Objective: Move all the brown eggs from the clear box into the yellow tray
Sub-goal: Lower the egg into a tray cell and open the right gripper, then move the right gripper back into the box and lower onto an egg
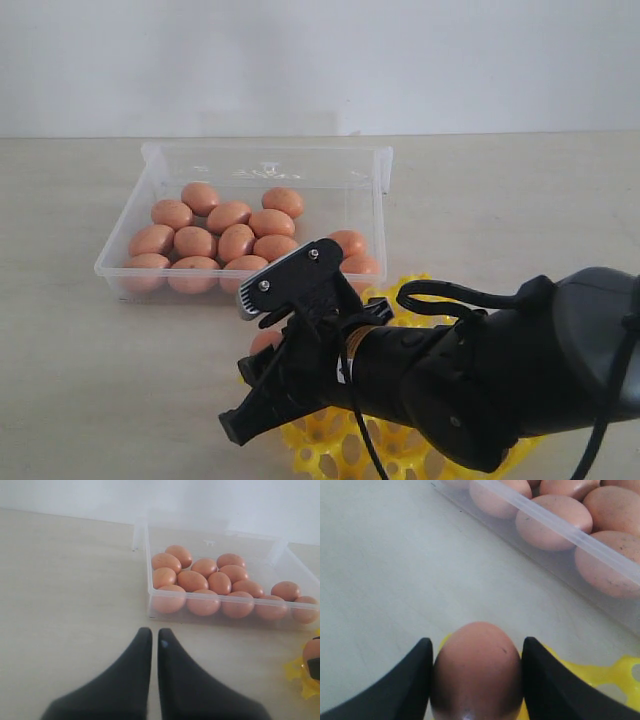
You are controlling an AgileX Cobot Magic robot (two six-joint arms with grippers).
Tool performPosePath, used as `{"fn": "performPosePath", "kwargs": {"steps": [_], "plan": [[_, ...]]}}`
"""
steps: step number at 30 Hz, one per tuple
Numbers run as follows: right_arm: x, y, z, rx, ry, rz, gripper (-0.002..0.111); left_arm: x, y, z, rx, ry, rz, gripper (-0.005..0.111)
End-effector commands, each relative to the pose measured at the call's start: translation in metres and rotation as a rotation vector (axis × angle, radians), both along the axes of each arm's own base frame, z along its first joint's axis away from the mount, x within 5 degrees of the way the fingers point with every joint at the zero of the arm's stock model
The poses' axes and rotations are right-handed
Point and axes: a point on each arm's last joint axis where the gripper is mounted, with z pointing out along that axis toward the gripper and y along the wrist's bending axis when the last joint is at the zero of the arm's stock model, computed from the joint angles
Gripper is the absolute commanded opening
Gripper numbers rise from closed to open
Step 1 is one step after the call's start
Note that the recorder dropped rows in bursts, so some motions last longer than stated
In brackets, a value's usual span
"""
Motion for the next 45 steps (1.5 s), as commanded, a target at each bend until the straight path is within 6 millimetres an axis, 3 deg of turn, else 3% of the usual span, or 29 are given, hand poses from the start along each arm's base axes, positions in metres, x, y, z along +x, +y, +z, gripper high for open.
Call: {"fn": "performPosePath", "kwargs": {"steps": [1, 6, 10, 19, 26, 31, 35, 39, 45], "plan": [[0.002, 0.000, 0.002, -0.013, -0.028, 0.017, 0.012, 0.001, 0.000, -0.001, 0.008, -0.002, -0.002, 0.004], [0.002, 0.000, 0.002, -0.018, -0.031, 0.021, 0.042, 0.001, 0.000, -0.001, 0.008, -0.002, -0.002, 0.004], [0.002, 0.001, 0.003, -0.014, -0.036, 0.021, 0.052, 0.001, 0.000, -0.001, 0.008, -0.002, -0.002, 0.004], [0.005, 0.002, 0.027, 0.054, -0.157, 0.030, 0.051, 0.001, 0.000, -0.001, 0.008, -0.002, -0.002, 0.004], [0.004, -0.007, 0.089, 0.232, -0.363, -0.037, 0.051, 0.001, 0.000, -0.001, 0.008, -0.002, -0.002, 0.004], [0.004, -0.021, 0.107, 0.312, -0.320, -0.205, 0.051, 0.001, 0.000, -0.001, 0.008, -0.002, -0.002, 0.004], [0.003, -0.015, 0.112, 0.193, -0.222, -0.108, 0.051, 0.001, 0.000, -0.001, 0.008, -0.002, -0.002, 0.004], [0.025, -0.014, 0.134, 0.156, -0.057, -0.064, 0.051, 0.001, 0.000, -0.001, 0.008, -0.002, -0.002, 0.004], [0.073, -0.038, 0.170, 0.075, 0.164, -0.039, 0.051, 0.001, 0.000, -0.001, 0.008, -0.002, -0.002, 0.004]]}}
